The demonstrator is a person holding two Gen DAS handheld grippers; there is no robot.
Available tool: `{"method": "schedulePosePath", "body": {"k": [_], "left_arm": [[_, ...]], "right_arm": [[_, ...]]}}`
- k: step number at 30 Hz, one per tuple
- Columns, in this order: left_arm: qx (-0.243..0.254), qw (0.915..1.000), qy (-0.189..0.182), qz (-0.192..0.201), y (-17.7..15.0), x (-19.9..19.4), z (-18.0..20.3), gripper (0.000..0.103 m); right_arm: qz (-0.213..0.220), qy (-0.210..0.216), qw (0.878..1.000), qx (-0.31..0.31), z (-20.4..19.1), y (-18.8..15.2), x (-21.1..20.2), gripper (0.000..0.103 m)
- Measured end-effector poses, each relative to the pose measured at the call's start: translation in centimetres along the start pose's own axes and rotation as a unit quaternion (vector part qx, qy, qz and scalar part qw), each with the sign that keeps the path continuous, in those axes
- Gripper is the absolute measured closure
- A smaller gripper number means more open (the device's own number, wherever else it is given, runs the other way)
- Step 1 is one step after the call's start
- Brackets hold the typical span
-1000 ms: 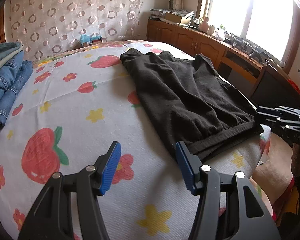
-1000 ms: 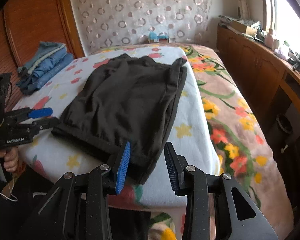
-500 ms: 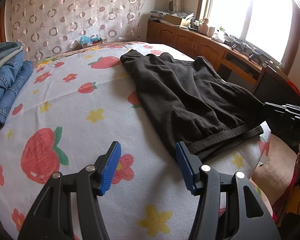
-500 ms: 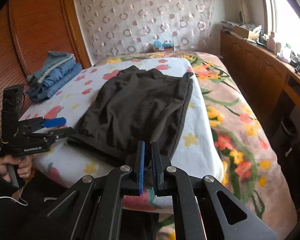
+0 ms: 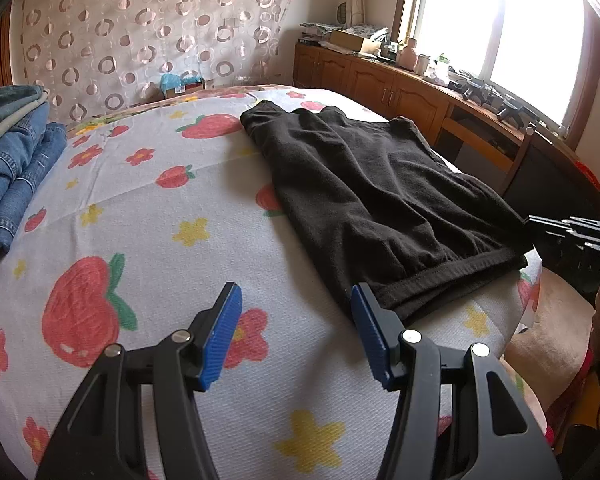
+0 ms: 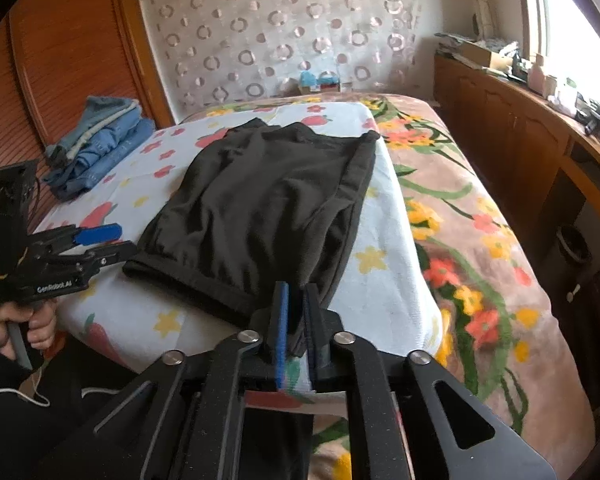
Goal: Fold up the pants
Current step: 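Hold the hem closed in the right gripper, then open it, then close the right gripper on the black shorts' hem while the left gripper grasps beside it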
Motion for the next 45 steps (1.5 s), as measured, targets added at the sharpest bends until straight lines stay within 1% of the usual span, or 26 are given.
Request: {"method": "schedulePosePath", "body": {"k": [1, 3, 4, 5, 12, 15, 17, 20, 23, 28, 30, 33, 37, 39, 41, 45], "left_arm": [[0.000, 1.0000, 0.000, 0.000, 0.0, 0.0, 0.0, 0.047], [0.000, 1.0000, 0.000, 0.000, 0.0, 0.0, 0.0, 0.047], [0.000, 1.0000, 0.000, 0.000, 0.0, 0.0, 0.0, 0.047], [0.000, 1.0000, -0.001, 0.000, 0.0, 0.0, 0.0, 0.047], [0.000, 1.0000, -0.001, 0.000, -0.1, 0.0, 0.0, 0.047], [-0.004, 1.0000, -0.001, -0.003, 0.0, -0.1, 0.0, 0.047], [-0.010, 0.9999, -0.002, -0.005, 0.2, -0.3, 0.0, 0.047], [-0.008, 0.9999, -0.006, 0.003, 0.9, -0.9, 0.3, 0.047], [0.003, 0.9998, -0.017, 0.009, 1.6, -1.2, 1.1, 0.047], [0.024, 0.9989, -0.041, 0.007, 2.6, -0.9, 2.7, 0.047], [0.025, 0.9987, -0.045, 0.003, 2.7, -0.5, 3.0, 0.052], [0.022, 0.9983, -0.053, -0.005, 2.5, 0.1, 3.2, 0.055], [0.018, 0.9983, -0.052, -0.017, 1.8, 0.8, 2.9, 0.057], [0.016, 0.9984, -0.049, -0.022, 1.5, 1.0, 2.8, 0.061], [0.016, 0.9983, -0.052, -0.024, 1.1, 1.0, 2.7, 0.063], [0.016, 0.9983, -0.054, -0.017, 0.7, 0.7, 2.7, 0.063]], "right_arm": [[0.004, 0.001, 1.000, 0.000, -0.1, 0.3, -0.1, 0.091], [0.008, 0.000, 1.000, 0.000, -0.2, 0.8, 0.0, 0.080], [0.009, -0.005, 1.000, 0.000, -0.3, 1.1, 0.2, 0.068], [0.008, -0.008, 1.000, -0.001, -0.3, 1.2, 0.5, 0.059], [-0.016, -0.024, 1.000, -0.002, 0.0, 0.3, 3.1, 0.059], [-0.022, -0.033, 0.999, -0.001, 0.3, -0.2, 3.7, 0.059], [-0.020, -0.035, 0.999, -0.003, 0.3, -0.4, 3.7, 0.056], [-0.016, -0.043, 0.999, -0.010, 0.4, -0.5, 3.7, 0.053], [-0.010, -0.047, 0.999, -0.014, 0.4, -0.6, 3.7, 0.052], [-0.005, -0.049, 0.999, -0.013, 0.4, -0.5, 3.7, 0.051], [-0.003, -0.050, 0.999, -0.015, 0.3, -0.6, 3.7, 0.050], [0.001, -0.050, 0.999, -0.016, 0.4, -0.6, 3.7, 0.049], [0.006, -0.049, 0.999, -0.017, 0.4, -0.7, 3.7, 0.048], [0.008, -0.048, 0.999, -0.017, 0.4, -0.7, 3.7, 0.048], [0.008, -0.048, 0.999, -0.018, 0.4, -0.7, 3.7, 0.048], [0.006, -0.047, 0.999, -0.016, 0.4, -0.7, 3.7, 0.048]]}}
Point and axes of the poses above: each gripper's, at about its wrist camera, not at the fingertips, and x roughly the way its jaws point, z to its right, y to its top, the point moved 10 cm from there along x, roughly the way its jaws point, and after that the axes turned 5 degrees about x, right-handed, at the moved point
